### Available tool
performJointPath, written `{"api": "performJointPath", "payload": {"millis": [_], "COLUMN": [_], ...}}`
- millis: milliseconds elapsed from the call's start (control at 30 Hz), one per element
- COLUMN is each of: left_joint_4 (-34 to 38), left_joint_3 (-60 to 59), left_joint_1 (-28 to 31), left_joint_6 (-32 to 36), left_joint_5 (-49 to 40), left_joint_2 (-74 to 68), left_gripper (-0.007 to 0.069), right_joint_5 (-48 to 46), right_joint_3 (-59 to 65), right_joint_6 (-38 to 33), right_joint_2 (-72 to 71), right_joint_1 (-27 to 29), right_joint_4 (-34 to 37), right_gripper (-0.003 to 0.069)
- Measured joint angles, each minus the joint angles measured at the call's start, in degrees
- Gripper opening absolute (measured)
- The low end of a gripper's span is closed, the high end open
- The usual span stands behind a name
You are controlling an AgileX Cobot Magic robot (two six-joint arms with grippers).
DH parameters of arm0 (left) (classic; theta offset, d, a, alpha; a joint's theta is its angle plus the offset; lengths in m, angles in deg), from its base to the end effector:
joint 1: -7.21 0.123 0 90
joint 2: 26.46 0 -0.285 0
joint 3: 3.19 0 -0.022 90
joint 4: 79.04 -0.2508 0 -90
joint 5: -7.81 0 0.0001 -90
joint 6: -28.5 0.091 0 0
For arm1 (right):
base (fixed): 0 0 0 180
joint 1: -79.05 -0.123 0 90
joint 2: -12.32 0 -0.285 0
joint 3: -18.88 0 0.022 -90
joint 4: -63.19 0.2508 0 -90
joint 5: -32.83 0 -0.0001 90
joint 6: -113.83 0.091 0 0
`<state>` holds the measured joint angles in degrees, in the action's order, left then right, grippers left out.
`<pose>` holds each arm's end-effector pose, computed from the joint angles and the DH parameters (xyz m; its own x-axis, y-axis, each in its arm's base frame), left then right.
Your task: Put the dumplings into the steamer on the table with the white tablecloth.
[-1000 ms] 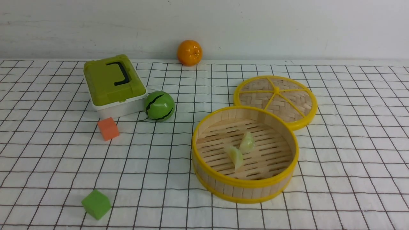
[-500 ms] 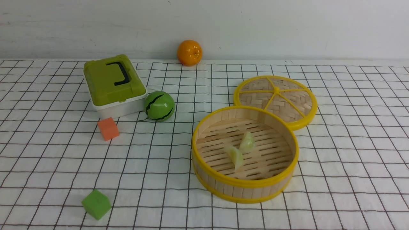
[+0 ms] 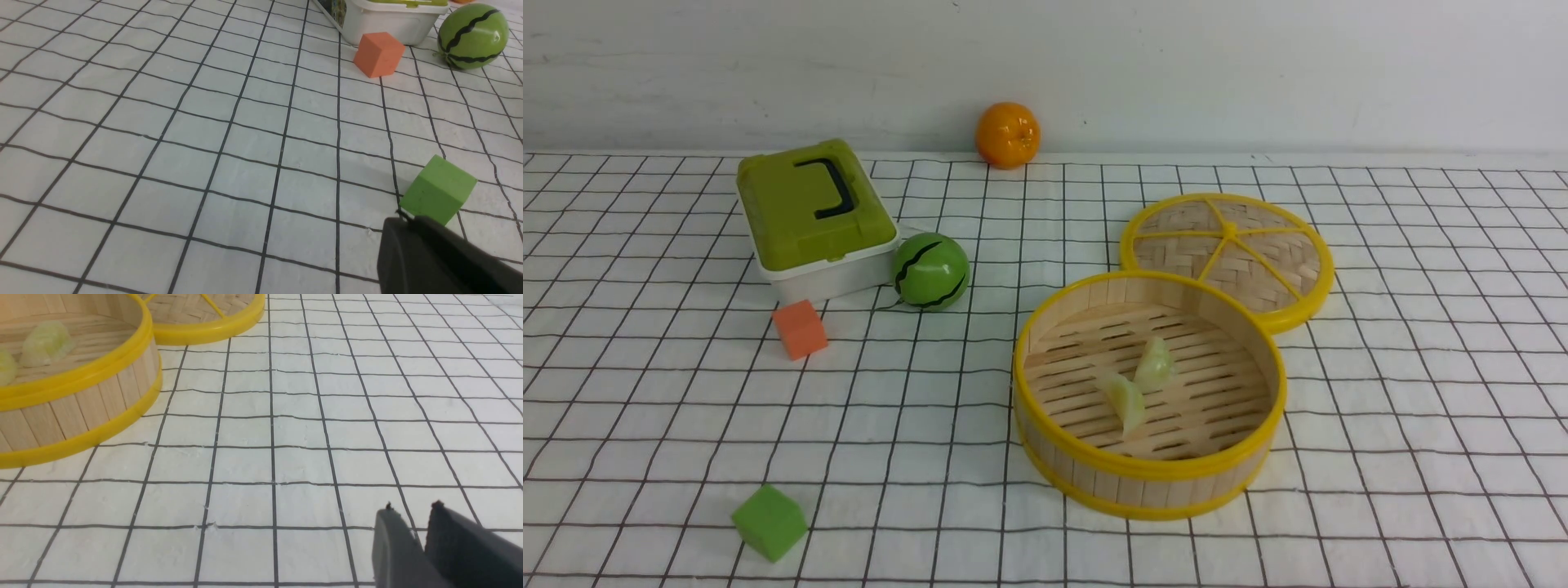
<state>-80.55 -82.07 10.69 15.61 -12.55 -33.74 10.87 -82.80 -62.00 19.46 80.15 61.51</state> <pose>0.0531 0.0041 0.1719 -0.2642 -0.2154 -0.9401 -0.1245 0.9742 -0.1882 0.0522 -0.0020 0.1729 -0.2975 0.0513 -0.9533 0.0433 0.9983 0.0402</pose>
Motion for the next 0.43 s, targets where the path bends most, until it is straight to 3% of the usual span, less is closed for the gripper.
{"api": "performJointPath", "payload": {"millis": [433], "left_joint_4": [0.00], "left_joint_3": [0.00], "left_joint_1": [0.00], "left_joint_6": [0.00], "left_joint_5": [0.00], "left_joint_2": [0.00], "left_gripper": [0.0006], "right_joint_5": [0.00], "right_joint_3": [0.00], "right_joint_6": [0.00], "right_joint_2": [0.00], "right_joint_1": [0.00], "right_joint_4": [-0.05], "right_gripper": [0.0138]}}
